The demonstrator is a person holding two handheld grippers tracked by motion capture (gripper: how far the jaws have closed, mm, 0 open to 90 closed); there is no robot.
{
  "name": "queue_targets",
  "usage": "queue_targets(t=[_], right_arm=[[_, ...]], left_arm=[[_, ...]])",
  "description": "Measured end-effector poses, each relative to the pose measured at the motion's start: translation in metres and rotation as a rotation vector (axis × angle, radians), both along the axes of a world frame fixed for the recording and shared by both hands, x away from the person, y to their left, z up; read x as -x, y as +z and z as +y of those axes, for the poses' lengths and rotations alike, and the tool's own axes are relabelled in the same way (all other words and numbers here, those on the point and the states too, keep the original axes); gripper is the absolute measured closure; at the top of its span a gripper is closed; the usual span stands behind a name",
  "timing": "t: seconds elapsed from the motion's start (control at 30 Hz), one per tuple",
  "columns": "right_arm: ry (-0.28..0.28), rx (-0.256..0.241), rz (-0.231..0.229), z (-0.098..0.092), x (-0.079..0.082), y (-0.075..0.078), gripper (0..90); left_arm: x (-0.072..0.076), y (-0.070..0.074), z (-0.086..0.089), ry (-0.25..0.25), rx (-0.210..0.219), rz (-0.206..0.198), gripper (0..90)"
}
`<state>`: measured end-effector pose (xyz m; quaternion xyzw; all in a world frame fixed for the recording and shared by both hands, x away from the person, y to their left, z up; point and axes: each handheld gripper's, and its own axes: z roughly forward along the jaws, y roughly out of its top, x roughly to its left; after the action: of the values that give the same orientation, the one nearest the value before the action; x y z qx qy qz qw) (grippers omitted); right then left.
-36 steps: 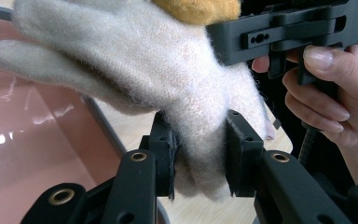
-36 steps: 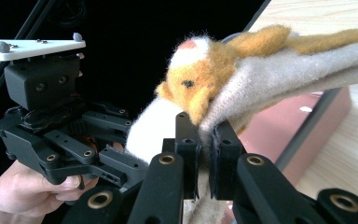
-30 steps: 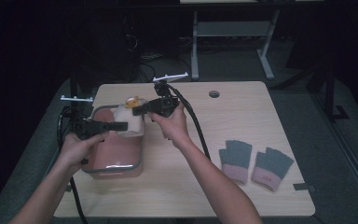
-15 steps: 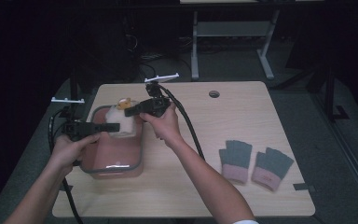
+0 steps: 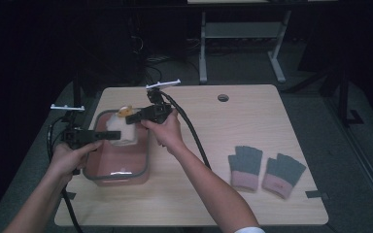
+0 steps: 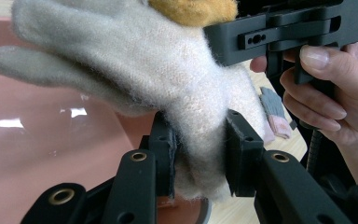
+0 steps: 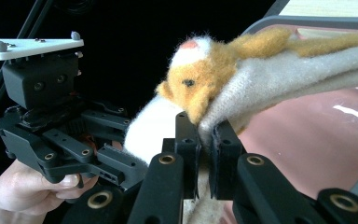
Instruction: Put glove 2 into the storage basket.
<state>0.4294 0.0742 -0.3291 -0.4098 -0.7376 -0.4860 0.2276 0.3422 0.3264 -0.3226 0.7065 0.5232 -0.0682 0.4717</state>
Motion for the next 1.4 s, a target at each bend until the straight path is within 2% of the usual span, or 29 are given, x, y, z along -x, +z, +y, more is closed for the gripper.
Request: queue_targets(t=[0.13, 0.43, 1.1, 1.4], right_arm=[[0.005, 0.008, 0.009, 0.004, 0.000, -0.004, 83.9], [0.012, 0.026, 0.026, 0.011, -0.001, -0.015, 83.9], [0.013, 0.052, 0.078, 0.019, -0.005, -0.048, 83.8], [0.017, 0.087, 0.106, 0.024, -0.007, -0.066, 83.5]], left_arm=[[0.001, -0.005, 0.004, 0.005, 0.019, 0.013, 67.6], [0.002, -0.017, 0.010, 0.014, 0.021, 0.039, 67.6], [-0.002, -0.044, 0.011, 0.027, -0.019, 0.097, 67.8], [-0.002, -0.058, 0.012, 0.047, -0.037, 0.132, 67.9]])
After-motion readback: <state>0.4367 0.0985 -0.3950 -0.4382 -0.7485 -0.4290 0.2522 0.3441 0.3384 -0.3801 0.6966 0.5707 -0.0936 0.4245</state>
